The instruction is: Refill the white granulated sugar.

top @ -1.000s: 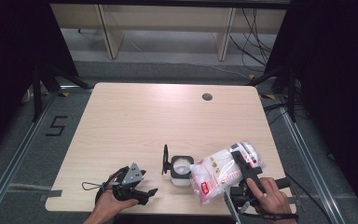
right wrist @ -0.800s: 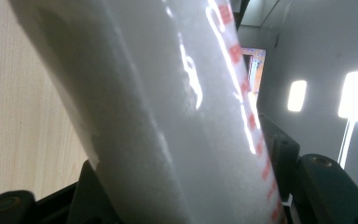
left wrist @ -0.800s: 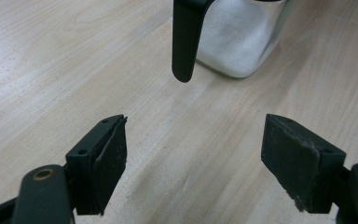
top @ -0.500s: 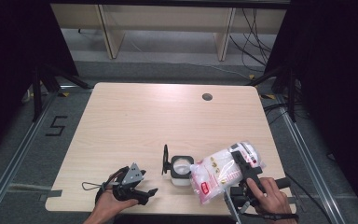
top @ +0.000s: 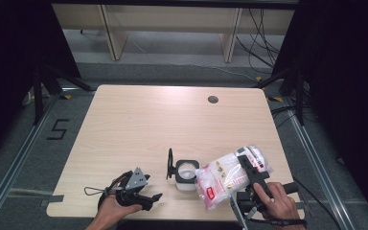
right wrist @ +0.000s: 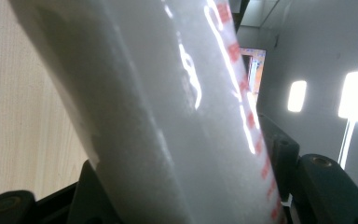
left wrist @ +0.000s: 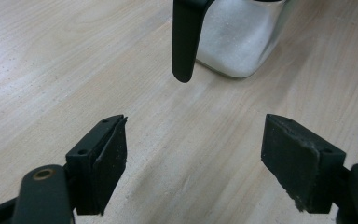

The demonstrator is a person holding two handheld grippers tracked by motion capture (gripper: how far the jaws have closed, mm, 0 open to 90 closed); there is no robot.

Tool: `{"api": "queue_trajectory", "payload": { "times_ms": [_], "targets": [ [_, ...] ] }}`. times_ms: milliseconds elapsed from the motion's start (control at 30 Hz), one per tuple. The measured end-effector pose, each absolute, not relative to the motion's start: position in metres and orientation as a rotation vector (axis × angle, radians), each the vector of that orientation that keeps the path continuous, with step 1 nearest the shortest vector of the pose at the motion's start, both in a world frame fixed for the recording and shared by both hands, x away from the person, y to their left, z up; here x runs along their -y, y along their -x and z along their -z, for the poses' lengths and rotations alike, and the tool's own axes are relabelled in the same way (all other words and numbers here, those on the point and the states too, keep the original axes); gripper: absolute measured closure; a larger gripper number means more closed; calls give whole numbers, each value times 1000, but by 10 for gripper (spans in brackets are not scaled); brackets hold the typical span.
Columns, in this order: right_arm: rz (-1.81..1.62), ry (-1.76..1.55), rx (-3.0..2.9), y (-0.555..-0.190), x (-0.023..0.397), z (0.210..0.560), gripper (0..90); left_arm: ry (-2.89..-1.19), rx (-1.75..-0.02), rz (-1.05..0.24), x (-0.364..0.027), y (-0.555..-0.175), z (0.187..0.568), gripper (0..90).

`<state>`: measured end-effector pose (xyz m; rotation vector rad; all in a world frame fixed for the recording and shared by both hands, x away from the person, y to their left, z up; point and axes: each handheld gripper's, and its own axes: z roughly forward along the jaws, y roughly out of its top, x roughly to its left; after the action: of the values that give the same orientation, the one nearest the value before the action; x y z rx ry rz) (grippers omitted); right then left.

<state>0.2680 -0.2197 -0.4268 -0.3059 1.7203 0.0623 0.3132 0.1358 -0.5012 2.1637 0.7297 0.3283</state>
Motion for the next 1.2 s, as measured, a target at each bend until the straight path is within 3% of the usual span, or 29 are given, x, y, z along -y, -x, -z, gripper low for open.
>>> {"api": "queue_trajectory", "payload": {
  "times_ms": [1200],
  "targets": [
    [-65,298,-1728,-266,214,431,474,-2165,-732,-322,-136,-313,502,220]
  ]
}}
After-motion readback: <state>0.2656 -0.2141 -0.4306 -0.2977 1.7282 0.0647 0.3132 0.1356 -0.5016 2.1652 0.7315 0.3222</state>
